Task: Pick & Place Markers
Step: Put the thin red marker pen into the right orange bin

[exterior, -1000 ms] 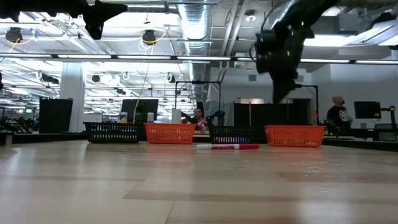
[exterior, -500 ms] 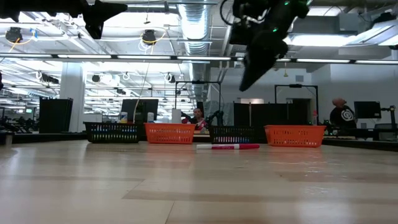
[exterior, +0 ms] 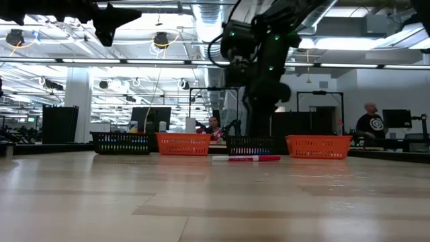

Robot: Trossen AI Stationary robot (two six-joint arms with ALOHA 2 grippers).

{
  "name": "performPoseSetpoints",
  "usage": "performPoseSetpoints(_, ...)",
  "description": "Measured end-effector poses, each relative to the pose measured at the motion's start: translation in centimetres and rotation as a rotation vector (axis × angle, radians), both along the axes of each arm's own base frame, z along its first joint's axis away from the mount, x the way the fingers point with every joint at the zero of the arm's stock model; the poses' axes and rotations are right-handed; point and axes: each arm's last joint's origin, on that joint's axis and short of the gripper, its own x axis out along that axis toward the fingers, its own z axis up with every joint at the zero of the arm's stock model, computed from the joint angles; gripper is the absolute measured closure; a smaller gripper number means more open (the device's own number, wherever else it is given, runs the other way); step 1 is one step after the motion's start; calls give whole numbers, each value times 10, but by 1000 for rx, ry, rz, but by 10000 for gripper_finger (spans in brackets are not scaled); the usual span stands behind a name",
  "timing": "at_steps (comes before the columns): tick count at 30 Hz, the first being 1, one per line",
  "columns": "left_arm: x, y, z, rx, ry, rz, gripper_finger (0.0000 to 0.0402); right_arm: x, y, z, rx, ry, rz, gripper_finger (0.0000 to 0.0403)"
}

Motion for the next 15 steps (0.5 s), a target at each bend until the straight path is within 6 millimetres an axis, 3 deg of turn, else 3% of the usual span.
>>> performPoseSetpoints(6, 2, 0, -1, 5, 7, 0, 211, 15, -4, -16, 42, 30, 67, 285)
performPoseSetpoints(15, 1, -1, 1, 35, -14, -22, 211, 17, -9, -33, 56, 80, 63, 284)
